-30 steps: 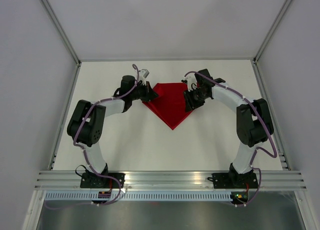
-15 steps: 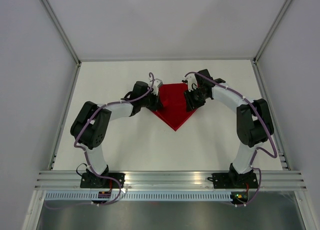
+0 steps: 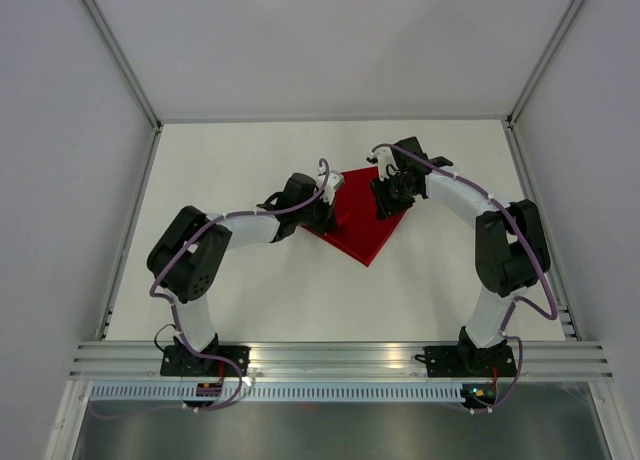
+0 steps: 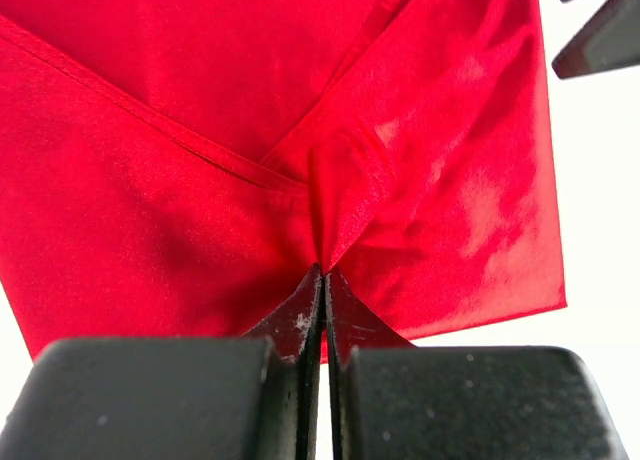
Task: Fold the napkin, place the utensils inside, and roll it up
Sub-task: Fold the napkin
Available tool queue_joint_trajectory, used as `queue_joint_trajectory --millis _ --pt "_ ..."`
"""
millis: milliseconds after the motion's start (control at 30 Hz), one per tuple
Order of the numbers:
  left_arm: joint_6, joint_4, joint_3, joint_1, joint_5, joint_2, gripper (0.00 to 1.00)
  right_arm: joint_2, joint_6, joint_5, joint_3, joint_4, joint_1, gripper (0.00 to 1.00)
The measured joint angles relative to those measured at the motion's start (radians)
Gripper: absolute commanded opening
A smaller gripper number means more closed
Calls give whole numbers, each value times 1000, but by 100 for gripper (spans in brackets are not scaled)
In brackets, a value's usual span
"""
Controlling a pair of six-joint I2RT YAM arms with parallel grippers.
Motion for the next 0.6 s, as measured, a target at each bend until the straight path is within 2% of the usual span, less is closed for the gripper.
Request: queue_joint_trajectory --millis 600 --pt "0 51 -66 -77 -22 -23 2 90 -2 71 0 -3 0 43"
